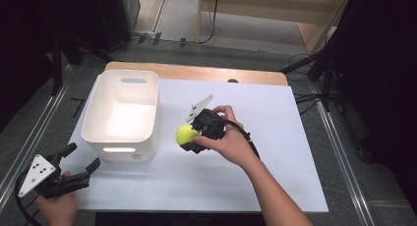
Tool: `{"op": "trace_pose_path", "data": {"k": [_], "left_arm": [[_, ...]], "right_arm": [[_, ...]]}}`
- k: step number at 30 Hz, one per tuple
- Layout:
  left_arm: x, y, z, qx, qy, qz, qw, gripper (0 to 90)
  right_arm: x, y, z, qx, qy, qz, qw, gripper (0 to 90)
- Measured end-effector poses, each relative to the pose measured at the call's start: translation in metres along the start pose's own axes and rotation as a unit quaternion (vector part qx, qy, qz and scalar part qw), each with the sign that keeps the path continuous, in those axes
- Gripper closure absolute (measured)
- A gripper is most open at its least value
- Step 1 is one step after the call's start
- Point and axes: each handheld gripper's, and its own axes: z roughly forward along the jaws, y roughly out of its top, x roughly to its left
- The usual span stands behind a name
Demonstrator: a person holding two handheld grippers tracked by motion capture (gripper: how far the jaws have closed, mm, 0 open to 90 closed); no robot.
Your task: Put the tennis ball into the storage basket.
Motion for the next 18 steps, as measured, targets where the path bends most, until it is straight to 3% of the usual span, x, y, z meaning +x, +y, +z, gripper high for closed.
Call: {"op": "trace_pose_path", "data": {"k": [18], "left_arm": [[0.0, 0.0, 0.0, 0.0, -0.001, 0.0, 1.0, 8.5]], "right_arm": [[-0.001, 0.019, -0.003, -0.015, 0.008, -0.017, 0.9997, 24.2]]}}
